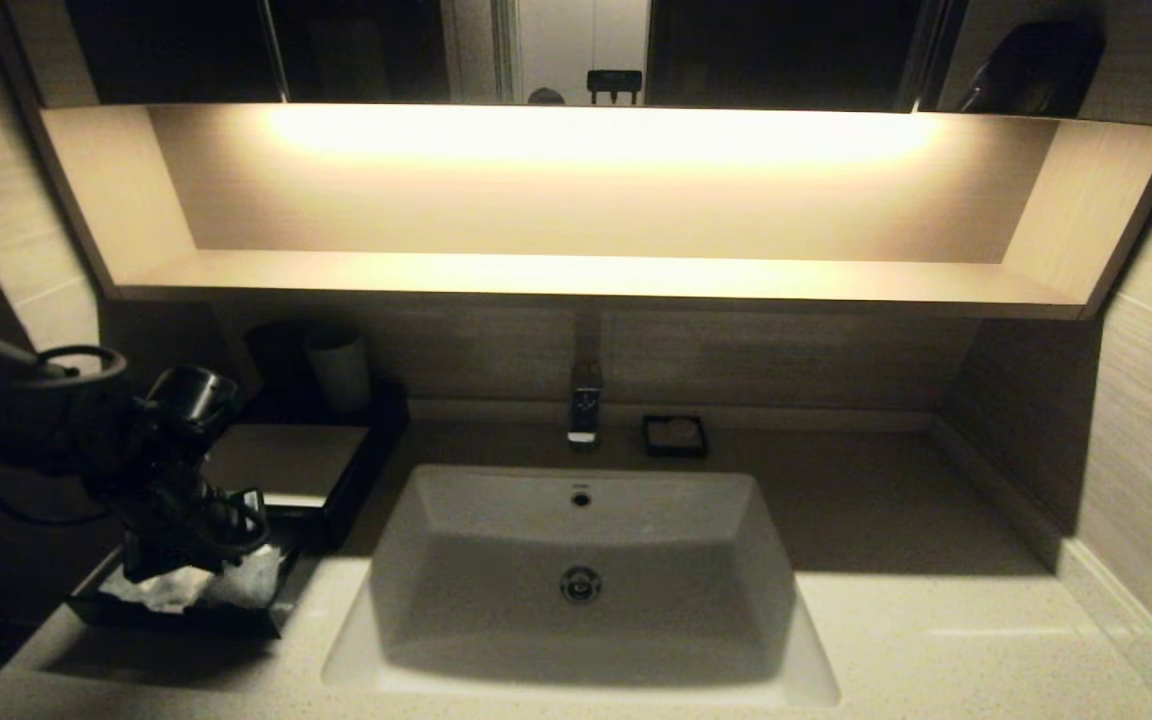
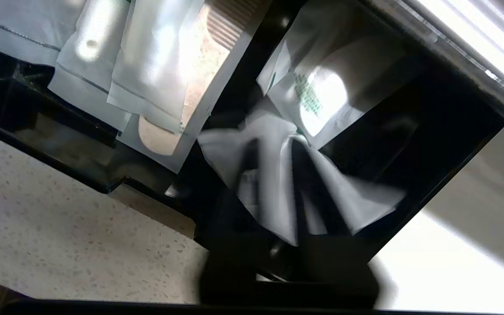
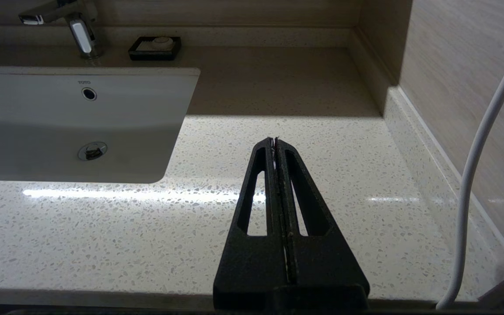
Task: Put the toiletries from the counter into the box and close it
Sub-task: Place the bathroom toiletry into the drawer
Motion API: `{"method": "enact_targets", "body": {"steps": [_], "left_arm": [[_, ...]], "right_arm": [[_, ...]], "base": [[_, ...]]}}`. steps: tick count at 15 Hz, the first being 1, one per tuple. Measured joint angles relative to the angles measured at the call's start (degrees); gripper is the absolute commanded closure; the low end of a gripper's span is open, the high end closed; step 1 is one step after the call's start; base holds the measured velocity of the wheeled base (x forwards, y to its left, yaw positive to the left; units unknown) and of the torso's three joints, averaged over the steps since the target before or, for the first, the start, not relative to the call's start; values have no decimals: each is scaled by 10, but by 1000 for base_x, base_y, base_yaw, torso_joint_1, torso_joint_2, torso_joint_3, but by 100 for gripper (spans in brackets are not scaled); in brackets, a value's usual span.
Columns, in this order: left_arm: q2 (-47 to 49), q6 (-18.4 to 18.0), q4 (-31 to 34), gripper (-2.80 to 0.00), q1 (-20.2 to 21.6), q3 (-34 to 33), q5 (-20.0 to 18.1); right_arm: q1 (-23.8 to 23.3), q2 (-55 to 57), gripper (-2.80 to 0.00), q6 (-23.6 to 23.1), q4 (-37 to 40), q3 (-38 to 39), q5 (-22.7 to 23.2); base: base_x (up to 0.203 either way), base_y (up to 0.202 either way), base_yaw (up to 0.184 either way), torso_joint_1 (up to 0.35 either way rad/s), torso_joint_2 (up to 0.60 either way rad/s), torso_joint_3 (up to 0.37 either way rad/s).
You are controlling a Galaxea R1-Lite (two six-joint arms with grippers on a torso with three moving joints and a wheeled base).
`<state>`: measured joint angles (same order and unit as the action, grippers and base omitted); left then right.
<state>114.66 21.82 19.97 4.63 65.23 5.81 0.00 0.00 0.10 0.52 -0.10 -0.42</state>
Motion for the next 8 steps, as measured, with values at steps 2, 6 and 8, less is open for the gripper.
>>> {"method": "enact_targets", "body": {"steps": [2,6,8], "left_arm": [[-1,0,2,-280,0,1,0],[-9,-1,5,-280,1,1,0],[-21,-1,10,-280,1,1,0]], "right_arm": [[0,0,0,0,0,0,0],[0,0,0,0,0,0,0],[0,0,0,0,0,0,0]], "base": [[0,0,0,0,0,0],[0,0,0,0,0,0],[0,0,0,0,0,0]]}}
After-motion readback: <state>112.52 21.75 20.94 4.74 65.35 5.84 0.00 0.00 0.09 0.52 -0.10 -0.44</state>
